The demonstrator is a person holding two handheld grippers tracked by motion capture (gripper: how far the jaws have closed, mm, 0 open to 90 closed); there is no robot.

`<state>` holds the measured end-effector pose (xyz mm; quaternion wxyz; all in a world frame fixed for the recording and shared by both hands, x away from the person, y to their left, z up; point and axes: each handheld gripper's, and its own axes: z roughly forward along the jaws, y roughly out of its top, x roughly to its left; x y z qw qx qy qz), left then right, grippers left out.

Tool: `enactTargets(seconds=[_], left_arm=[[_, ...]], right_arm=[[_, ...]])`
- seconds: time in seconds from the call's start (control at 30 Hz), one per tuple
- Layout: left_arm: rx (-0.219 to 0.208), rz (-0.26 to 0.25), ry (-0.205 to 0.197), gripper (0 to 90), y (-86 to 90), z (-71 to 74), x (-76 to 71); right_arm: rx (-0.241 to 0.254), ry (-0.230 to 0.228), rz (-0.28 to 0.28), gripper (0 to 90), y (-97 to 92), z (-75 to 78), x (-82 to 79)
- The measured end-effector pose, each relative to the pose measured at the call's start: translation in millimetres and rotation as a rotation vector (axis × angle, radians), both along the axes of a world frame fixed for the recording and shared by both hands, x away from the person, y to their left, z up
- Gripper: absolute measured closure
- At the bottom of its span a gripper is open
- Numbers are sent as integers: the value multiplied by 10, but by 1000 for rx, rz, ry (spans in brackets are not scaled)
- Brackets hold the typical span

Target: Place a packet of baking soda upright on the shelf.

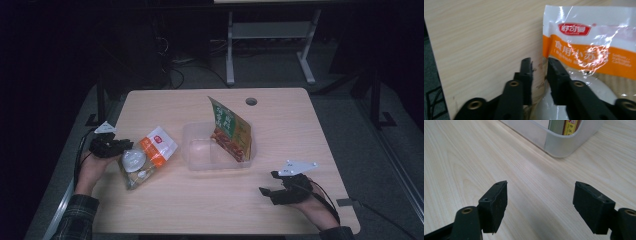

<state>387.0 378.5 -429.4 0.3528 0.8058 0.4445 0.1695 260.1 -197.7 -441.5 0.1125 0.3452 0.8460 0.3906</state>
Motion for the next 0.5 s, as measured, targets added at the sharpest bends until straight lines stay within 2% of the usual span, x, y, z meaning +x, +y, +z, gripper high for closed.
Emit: enactTargets(seconds=[0.03,0.07,0.1,0.13,0.17,0.2,0.27,0.3,0.33,0.37,0.47,0.5], left_arm=[[21,4,-1,850,30,-12,5],[21,4,-1,877,30,-12,5],[37,40,-20,895,53,1,-4],[37,40,-20,896,53,1,-4],[34,73,-35,897,111,17,-9],[34,73,-35,897,111,17,-9],[32,89,-21,897,158,0,-8],[66,89,8,897,157,-45,0],[66,89,8,897,157,-45,0],[62,71,35,897,145,-92,4],[76,65,47,897,117,-125,-2],[63,58,56,897,119,-124,-18]], right_arm=[[-1,0,1,273,1,0,-3],[-1,0,1,273,1,0,-3],[-1,-1,2,274,1,-1,-4],[-1,-1,2,274,1,-1,-4],[-1,0,1,273,-1,0,-4],[-1,0,1,273,-1,0,-4],[0,2,0,274,-3,-1,-4],[-2,0,2,275,-2,-3,-2],[-2,0,2,275,-2,-3,-2],[-2,0,4,274,3,-4,-2],[-2,1,4,276,3,-3,-3],[-5,1,3,276,-1,-3,-4]])
